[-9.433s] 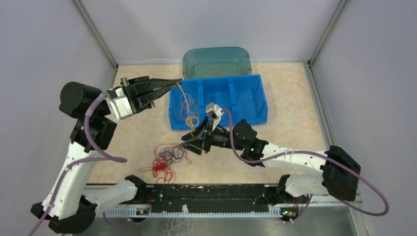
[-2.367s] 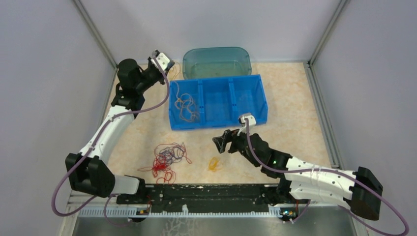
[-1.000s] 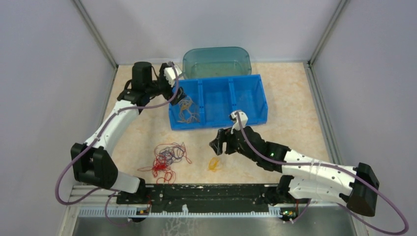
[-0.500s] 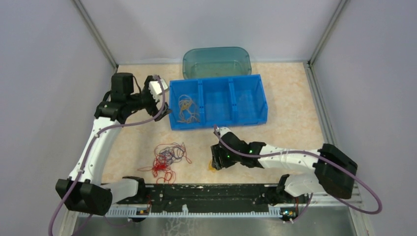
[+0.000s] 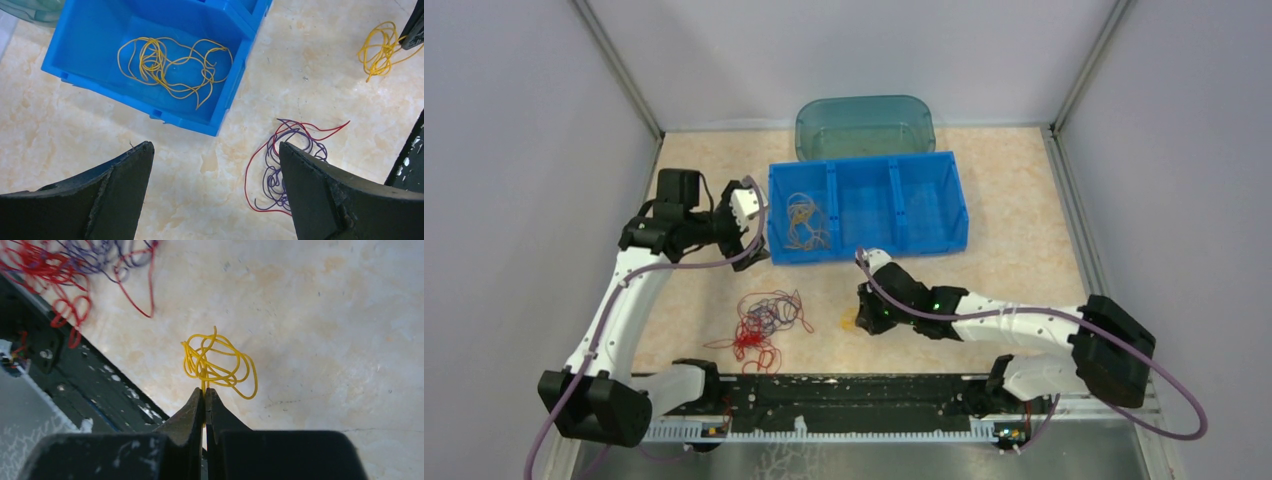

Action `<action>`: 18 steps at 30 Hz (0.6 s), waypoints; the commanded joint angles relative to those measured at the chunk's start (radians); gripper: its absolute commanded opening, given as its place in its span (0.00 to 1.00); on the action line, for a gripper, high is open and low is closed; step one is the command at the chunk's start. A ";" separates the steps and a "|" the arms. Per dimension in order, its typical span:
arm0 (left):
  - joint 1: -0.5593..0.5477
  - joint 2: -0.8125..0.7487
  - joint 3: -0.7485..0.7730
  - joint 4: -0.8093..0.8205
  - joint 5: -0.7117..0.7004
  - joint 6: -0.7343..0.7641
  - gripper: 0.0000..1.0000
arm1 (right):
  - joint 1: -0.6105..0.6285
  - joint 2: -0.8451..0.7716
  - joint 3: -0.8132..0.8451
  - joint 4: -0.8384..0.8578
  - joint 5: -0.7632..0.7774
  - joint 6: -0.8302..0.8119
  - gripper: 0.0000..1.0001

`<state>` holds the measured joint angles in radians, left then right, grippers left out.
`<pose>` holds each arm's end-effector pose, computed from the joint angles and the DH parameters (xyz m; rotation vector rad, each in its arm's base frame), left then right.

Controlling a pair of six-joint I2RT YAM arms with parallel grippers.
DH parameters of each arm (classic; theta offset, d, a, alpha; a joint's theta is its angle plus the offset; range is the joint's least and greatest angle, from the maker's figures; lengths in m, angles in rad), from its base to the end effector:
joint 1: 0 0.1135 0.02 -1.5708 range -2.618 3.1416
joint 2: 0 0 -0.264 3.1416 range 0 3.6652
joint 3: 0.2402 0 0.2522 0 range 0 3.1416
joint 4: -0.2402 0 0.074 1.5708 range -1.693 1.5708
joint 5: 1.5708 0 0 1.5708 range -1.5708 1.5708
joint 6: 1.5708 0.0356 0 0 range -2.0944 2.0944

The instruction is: Untangle the cables

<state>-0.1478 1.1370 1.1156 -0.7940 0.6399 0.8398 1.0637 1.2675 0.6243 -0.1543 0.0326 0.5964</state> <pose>0.2199 -0.0542 0.3331 1.2992 1.8026 -0.3903 0.1223 0.2177 0.1881 -0.5629 2.4371 0.7240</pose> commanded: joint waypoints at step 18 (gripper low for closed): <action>0.040 -0.123 0.002 -0.063 0.293 0.056 1.00 | -0.263 0.093 0.683 -0.070 -0.172 -0.189 0.00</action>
<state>-0.1150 1.0622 1.1339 -0.8776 0.8711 0.8703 0.8146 1.2423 1.2064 -0.2310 -0.0948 0.4522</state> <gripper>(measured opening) 0.998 0.011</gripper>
